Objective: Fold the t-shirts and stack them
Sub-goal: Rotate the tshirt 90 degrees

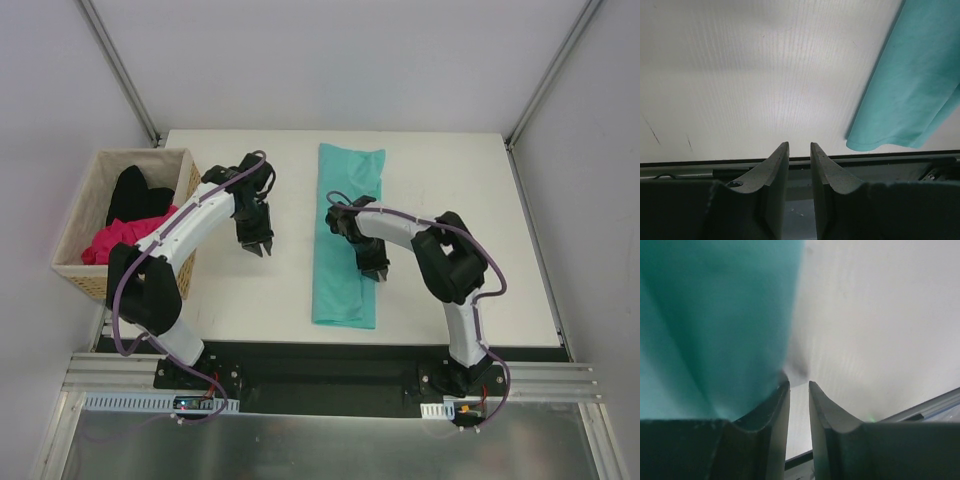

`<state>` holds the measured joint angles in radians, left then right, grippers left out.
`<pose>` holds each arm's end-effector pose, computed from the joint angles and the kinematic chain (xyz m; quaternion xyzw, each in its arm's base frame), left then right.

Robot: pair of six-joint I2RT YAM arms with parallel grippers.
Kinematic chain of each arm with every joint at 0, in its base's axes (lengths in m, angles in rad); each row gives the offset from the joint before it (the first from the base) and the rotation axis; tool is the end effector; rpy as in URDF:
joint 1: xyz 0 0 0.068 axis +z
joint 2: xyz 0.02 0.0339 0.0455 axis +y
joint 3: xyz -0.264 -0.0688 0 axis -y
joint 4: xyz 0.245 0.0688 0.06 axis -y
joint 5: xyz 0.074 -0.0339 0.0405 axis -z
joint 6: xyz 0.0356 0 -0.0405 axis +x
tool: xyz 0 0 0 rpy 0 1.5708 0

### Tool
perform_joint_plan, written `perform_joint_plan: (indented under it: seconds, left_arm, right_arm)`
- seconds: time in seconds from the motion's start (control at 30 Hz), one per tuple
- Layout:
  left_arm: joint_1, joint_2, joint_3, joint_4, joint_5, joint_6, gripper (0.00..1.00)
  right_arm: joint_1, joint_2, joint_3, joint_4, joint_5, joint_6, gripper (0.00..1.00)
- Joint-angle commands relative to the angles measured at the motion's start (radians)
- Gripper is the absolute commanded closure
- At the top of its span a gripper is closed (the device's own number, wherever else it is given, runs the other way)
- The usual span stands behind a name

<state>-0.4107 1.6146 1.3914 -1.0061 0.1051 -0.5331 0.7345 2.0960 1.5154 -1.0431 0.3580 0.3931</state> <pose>0.2923 -0.1313 0.2784 -0.0513 0.9828 -0.1232 0.1276 0.2937 0.2484 0.1505 -0.1717 0.9686 -0.1643 0.0731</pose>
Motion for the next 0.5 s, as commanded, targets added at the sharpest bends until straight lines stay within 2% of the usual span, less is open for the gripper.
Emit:
perform_joint_plan:
  seconds: [0.0, 0.2, 0.47]
  left_arm:
    - [0.007, 0.022, 0.001, 0.015, 0.065, 0.018, 0.76]
    - [-0.036, 0.091, 0.032, 0.034, 0.116, 0.047, 0.76]
    - [-0.105, 0.157, 0.058, 0.044, 0.137, 0.056, 0.77]
  right_arm:
    - [0.013, -0.161, -0.142, -0.031, 0.070, 0.153, 0.74]
    - [0.068, -0.286, -0.257, -0.067, 0.128, 0.257, 0.71]
    - [0.227, -0.329, -0.213, -0.195, 0.153, 0.340, 0.68]
